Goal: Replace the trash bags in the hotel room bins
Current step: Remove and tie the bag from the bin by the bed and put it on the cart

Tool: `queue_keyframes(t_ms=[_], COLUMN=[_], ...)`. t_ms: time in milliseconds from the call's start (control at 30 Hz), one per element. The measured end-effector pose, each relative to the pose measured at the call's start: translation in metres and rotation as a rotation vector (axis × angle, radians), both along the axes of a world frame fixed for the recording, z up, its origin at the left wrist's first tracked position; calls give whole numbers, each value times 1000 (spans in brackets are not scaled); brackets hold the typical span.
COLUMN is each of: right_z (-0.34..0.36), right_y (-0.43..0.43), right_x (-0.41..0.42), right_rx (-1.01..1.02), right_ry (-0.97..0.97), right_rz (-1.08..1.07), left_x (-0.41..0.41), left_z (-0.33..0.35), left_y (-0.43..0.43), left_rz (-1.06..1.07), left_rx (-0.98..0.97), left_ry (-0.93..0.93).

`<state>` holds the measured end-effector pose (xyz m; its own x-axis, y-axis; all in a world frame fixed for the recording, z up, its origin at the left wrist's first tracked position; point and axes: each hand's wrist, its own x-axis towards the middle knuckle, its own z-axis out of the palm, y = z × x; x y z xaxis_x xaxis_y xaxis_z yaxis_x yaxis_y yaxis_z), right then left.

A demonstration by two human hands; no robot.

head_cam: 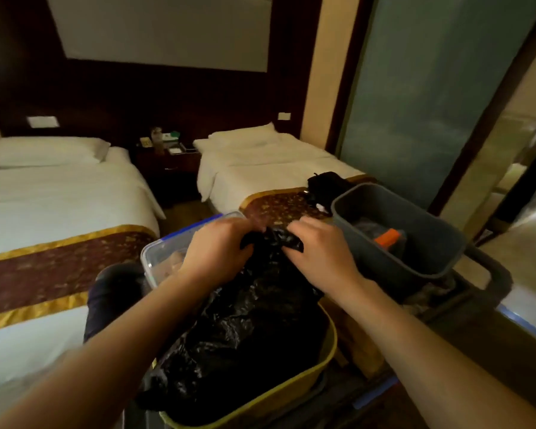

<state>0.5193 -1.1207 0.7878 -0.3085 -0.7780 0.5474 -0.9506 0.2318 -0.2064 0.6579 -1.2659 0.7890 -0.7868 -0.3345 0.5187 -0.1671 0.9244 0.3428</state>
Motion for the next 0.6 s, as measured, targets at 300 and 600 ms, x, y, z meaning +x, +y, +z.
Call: queue_keyframes(t_ms=[300, 600], right_z=[-48, -49], right_y=[-13, 6], right_x=[-17, -17], right_rx=[54, 404], right_ry=[9, -320], right_rz=[351, 595], left_x=[94, 109], left_z=[-22, -52], left_y=[43, 67], left_rz=[98, 490], left_rx=[487, -45], left_ry=[-602, -478])
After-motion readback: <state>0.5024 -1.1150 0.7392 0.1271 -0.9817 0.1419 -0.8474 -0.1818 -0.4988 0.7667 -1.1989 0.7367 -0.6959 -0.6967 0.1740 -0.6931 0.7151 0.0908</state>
